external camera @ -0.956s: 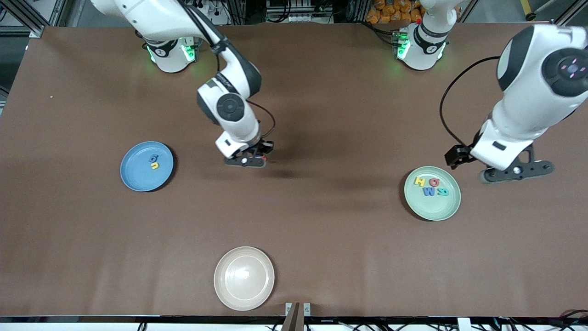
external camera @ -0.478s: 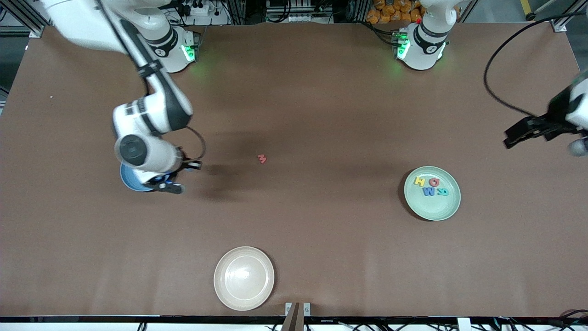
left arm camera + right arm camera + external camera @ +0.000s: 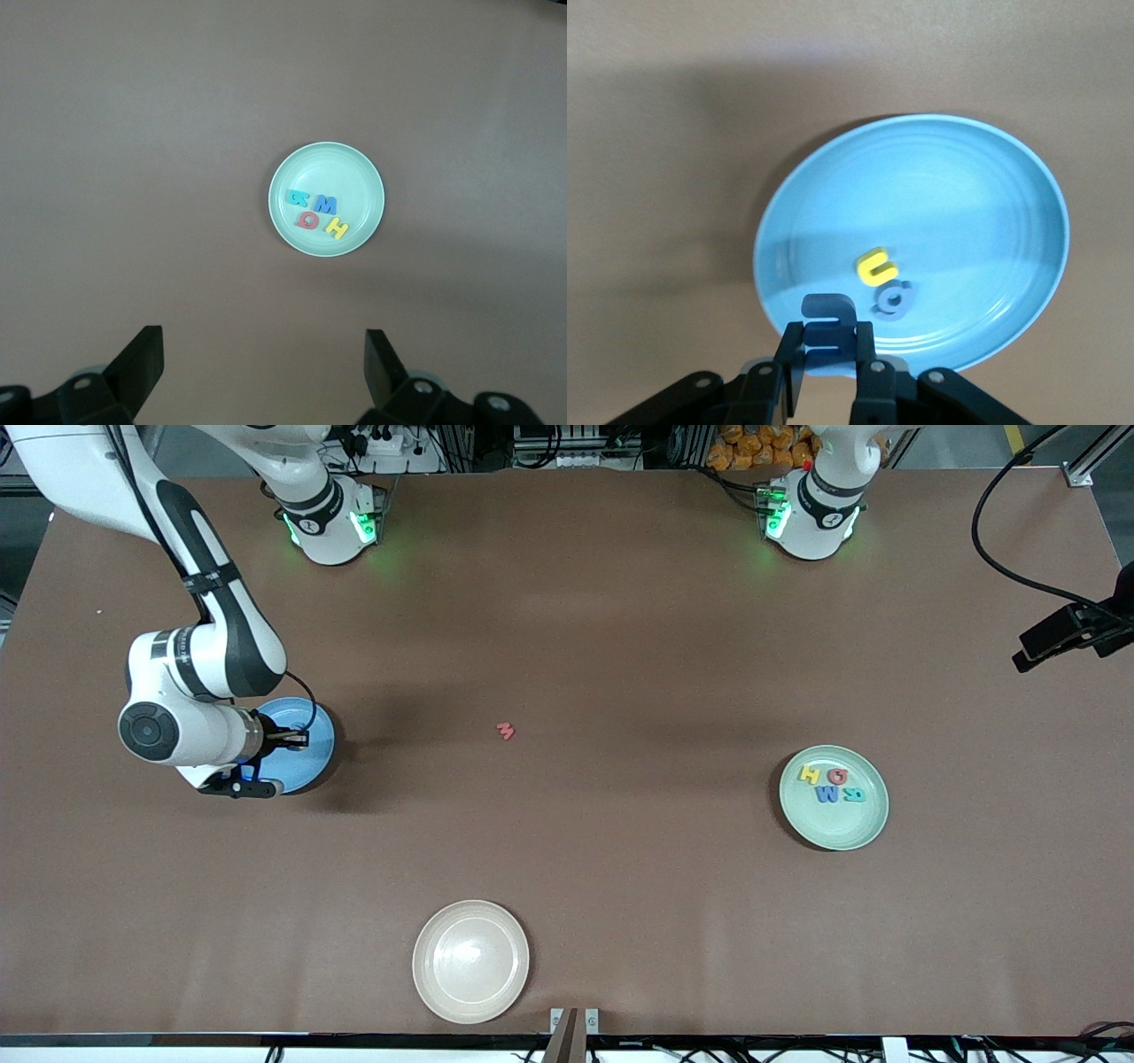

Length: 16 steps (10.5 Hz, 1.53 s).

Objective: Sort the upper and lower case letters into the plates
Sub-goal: 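Carry the blue m to the blue plate while the left gripper withdraws, then move the right gripper back over the pink w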

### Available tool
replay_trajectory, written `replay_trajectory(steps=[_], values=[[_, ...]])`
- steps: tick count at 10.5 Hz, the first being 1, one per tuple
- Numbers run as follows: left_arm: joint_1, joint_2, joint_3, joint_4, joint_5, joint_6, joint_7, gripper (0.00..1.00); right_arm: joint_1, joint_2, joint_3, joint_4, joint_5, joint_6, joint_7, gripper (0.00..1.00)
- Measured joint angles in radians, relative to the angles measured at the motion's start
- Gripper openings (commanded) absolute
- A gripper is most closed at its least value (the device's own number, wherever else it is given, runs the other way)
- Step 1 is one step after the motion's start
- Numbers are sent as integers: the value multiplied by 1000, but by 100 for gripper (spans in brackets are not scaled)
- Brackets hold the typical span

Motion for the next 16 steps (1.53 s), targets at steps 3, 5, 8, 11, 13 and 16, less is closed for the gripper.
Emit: replay_trajectory(steps=[3, 5, 8, 11, 13, 16], values=[[-55, 0, 83, 2, 0, -1, 69, 100, -36, 0, 0, -68, -5, 87, -47, 87], [-55, 0, 87, 2, 0, -1, 76, 100, -38, -5, 5, -68, -5, 96, -54, 100], [-58, 1, 88, 2, 0, -8, 76, 100, -21, -49, 100, -44, -7, 101, -72, 100], [-61, 1, 89, 3, 0, -17, 68, 100, 96, -57, 189, 40, -7, 99, -69, 100], [-65, 1, 87, 4, 0, -17, 61, 100, 215, -38, 191, 73, -7, 108, -49, 100], [-70, 1, 83, 5, 0, -18, 59, 100, 330, 13, 190, 87, -8, 203, 40, 100]])
